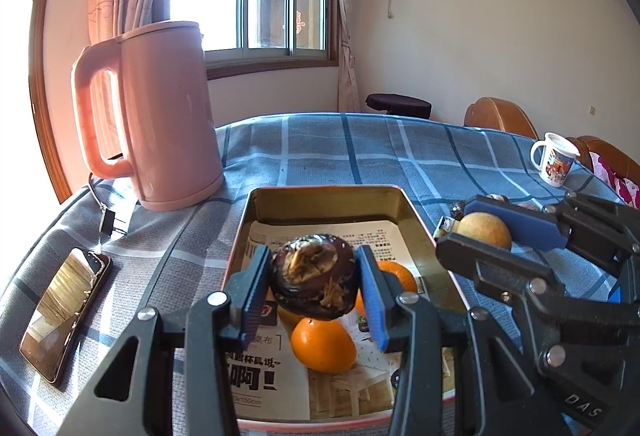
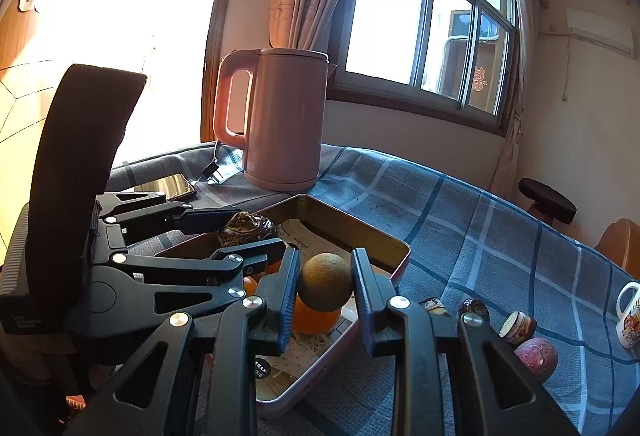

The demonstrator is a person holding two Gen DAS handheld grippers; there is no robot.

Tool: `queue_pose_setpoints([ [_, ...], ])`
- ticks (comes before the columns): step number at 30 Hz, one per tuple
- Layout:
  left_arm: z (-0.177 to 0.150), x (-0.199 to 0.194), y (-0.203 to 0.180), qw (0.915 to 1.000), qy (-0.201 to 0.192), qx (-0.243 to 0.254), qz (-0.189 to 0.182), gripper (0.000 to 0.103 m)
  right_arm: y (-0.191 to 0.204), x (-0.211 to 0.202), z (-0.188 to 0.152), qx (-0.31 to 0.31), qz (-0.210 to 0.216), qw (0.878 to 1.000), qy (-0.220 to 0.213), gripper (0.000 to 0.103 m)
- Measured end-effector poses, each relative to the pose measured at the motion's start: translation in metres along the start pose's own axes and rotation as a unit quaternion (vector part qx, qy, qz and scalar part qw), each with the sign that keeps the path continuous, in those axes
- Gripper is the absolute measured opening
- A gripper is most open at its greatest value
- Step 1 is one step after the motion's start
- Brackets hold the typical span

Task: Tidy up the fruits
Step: 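Open the left tool over the tin while the right tool releases the yellow fruit into it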

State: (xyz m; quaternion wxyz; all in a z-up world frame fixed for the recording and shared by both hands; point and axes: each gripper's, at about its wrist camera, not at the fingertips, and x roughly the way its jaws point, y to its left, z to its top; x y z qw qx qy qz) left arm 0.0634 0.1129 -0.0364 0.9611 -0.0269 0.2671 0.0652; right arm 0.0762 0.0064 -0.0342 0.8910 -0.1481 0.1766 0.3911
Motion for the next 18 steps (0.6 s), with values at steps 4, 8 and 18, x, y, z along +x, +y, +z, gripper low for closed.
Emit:
queue_pose_setpoints([
  [4,0.000,0.001,0.003,1.0000,0.003,-0.002,0.000,0.045,0.002,0.004,-0.001,-0.001,0.002,1.000,0.006,0.028],
  [8,0.000,0.003,0.004,1.0000,0.007,-0.002,0.000,0.045,0.003,0.005,-0.003,-0.001,0.004,1.000,0.010,0.028],
  [18,-0.001,0.006,0.012,0.9997,0.020,-0.010,0.000,0.045,0.010,0.020,-0.009,-0.005,0.015,0.999,0.038,0.028],
])
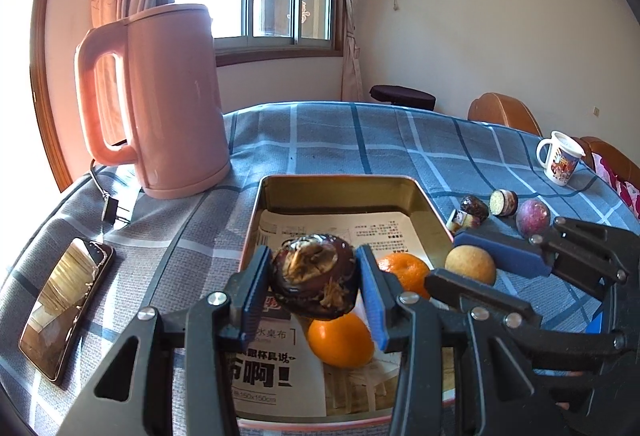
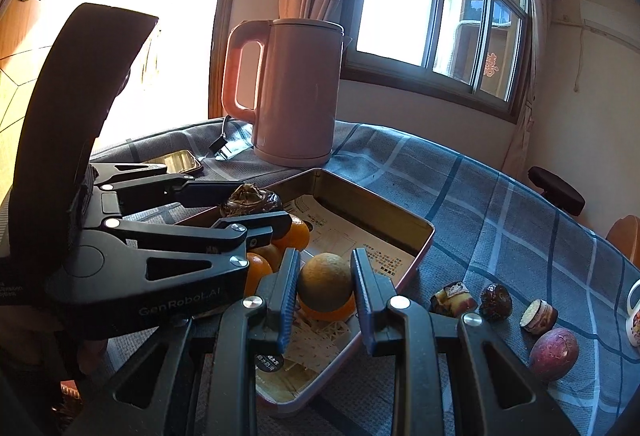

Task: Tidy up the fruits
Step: 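Open the left tool over the tin while the right tool releases the yellow fruit into it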

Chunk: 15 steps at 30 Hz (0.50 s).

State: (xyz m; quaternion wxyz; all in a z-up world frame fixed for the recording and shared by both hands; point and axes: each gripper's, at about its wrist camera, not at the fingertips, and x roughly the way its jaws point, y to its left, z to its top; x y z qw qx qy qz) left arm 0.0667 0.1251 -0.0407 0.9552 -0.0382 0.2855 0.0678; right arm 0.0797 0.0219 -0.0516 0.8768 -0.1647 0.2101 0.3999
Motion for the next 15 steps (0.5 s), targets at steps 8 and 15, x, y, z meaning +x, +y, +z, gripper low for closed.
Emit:
queue_pose_setpoints([
  [8,-0.001,0.000,-0.004,0.9999,-0.001,0.011,0.004,0.045,-0.002,0.010,-0.004,0.001,0.028,0.999,0.032,0.028],
  [15,-0.001,-0.012,-0.003,0.9994,-0.032,-0.002,0.009,0.086,0.003,0.002,-0.010,-0.024,0.007,0.999,0.033,0.061],
])
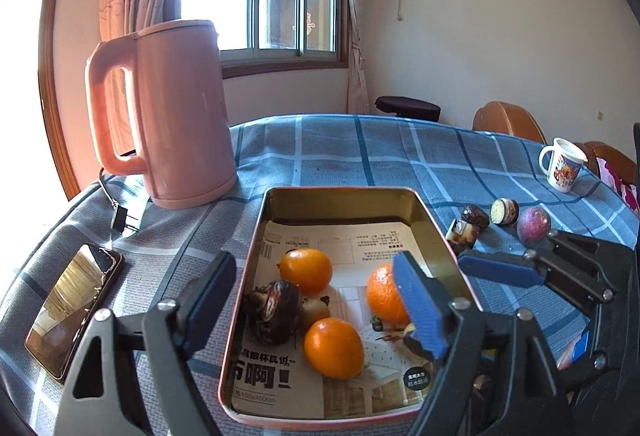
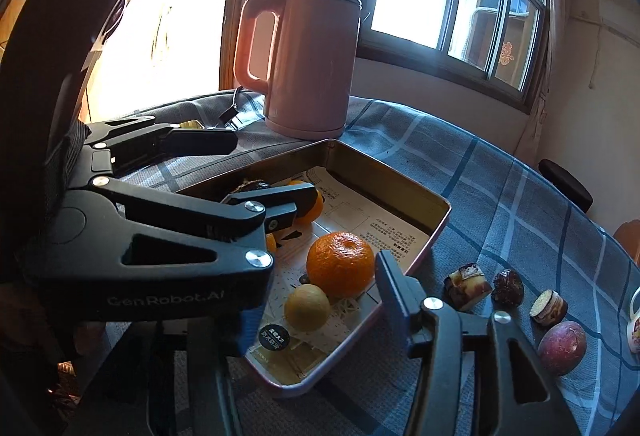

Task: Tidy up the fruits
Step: 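Open the left tool over the tin while the right tool releases the yellow fruit into it, then grasp a cut brown-and-white fruit piece with the right tool while the left tool moves toward the purple-red fruit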

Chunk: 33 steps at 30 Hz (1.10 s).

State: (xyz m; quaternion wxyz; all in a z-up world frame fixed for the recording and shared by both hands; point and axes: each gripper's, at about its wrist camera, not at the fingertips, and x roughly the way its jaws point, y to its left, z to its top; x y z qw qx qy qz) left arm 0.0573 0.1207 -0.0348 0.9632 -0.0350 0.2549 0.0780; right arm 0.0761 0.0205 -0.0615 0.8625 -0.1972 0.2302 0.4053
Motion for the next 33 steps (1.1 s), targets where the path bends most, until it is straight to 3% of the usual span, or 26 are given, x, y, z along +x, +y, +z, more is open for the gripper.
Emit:
queue_pose_setpoints([
  [5,0.005,-0.006,-0.011,0.9998,-0.013,0.001,-0.014,0.087,-0.031,-0.026,-0.014,0.005,-0.055,0.998,-0.013,0.062],
  [11,0.011,-0.008,-0.044,0.9987,-0.024,0.020,-0.041,0.092,-0.107,-0.049,-0.029,0.099,-0.124,0.987,-0.010,0.062],
  [15,0.015,-0.002,-0.054,0.9986,-0.025,0.030,-0.034,0.094,-0.119,-0.042,-0.026,0.116,-0.108,0.987,-0.009,0.062],
  [24,0.025,0.007,-0.026,0.9997,-0.025,0.004,-0.004,0.099,-0.099,0.026,-0.002,0.060,-0.069,0.994,0.067,0.061],
  [26,0.025,0.007,-0.022,0.9996,-0.027,0.000,-0.004,0.100,-0.098,0.041,-0.001,0.051,-0.076,0.992,0.085,0.061],
  [28,0.024,0.007,-0.020,0.9996,-0.027,-0.002,-0.007,0.100,-0.098,0.054,-0.002,0.052,-0.069,0.991,0.101,0.055],
  [29,0.023,0.008,-0.020,0.9997,-0.025,-0.001,-0.008,0.100,-0.099,0.060,-0.004,0.053,-0.063,0.990,0.111,0.047],
  [31,0.022,0.009,-0.022,0.9997,-0.022,0.003,-0.009,0.100,-0.100,0.071,-0.007,0.050,-0.069,0.987,0.139,0.043],
  [33,0.021,0.009,-0.026,0.9997,-0.021,0.007,-0.010,0.100,-0.103,0.070,-0.008,0.060,-0.065,0.986,0.138,0.042],
])
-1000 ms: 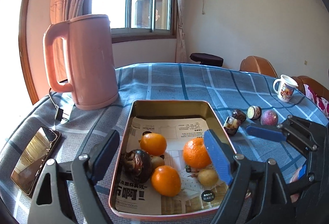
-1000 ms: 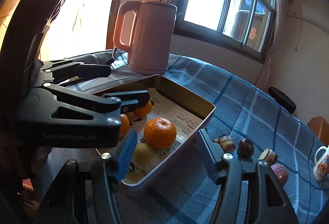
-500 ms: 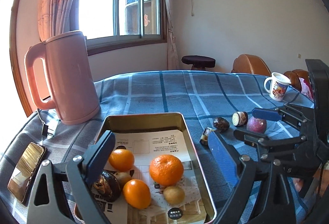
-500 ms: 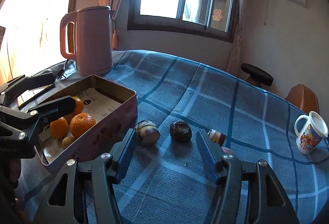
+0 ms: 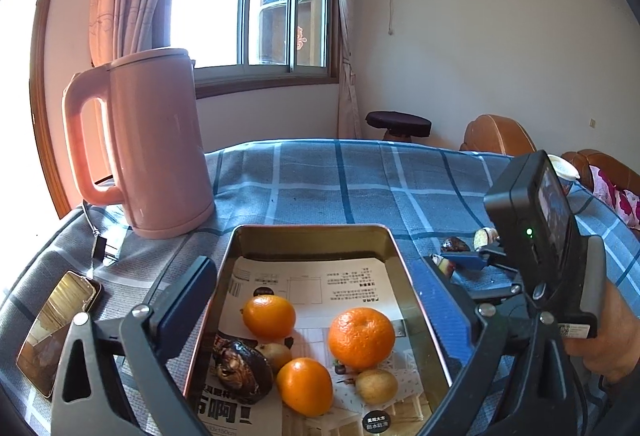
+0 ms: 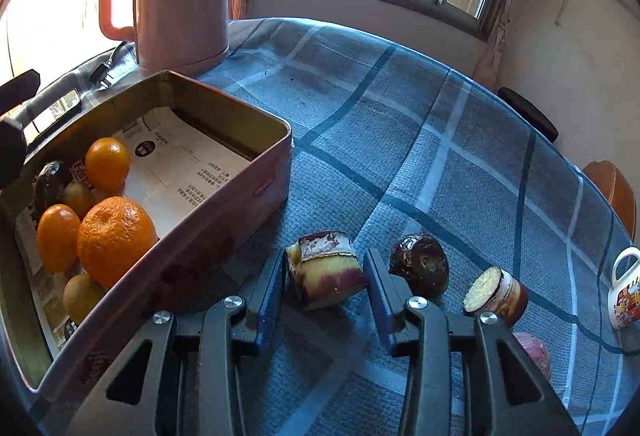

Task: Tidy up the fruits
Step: 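Grasp a cut brown-and-white fruit piece with the right tool while the left tool moves toward the purple-red fruit, then close the left tool around the purple-red fruit and lift it while the right tool holds its piece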

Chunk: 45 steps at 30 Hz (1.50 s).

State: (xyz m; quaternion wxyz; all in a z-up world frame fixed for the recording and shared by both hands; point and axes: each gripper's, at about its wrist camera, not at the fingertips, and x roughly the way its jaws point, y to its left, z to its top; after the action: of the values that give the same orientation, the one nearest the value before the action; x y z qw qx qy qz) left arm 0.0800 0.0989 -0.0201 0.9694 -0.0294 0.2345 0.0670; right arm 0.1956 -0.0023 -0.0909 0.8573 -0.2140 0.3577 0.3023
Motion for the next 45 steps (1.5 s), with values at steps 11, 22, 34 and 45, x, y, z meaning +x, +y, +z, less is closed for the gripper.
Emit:
queue_pose_setpoints([
  [11,0.016,-0.002,-0.057,0.9985,-0.013,0.040,-0.036,0.100,-0.049,-0.080,-0.044,0.080,-0.046,0.990,-0.109,0.042],
  [22,0.016,0.045,-0.181,0.9821,0.052,0.119,-0.136,0.100,-0.155,-0.106,-0.100,0.205,-0.142,0.962,-0.109,0.042],
  [34,0.004,0.110,-0.227,0.9677,0.145,0.151,-0.141,0.100,-0.179,-0.114,-0.117,0.242,-0.123,0.955,-0.121,0.042],
  [45,0.000,0.135,-0.224,0.9554,0.201,0.123,-0.178,0.054,-0.177,-0.109,-0.114,0.237,-0.131,0.956,-0.109,0.042],
])
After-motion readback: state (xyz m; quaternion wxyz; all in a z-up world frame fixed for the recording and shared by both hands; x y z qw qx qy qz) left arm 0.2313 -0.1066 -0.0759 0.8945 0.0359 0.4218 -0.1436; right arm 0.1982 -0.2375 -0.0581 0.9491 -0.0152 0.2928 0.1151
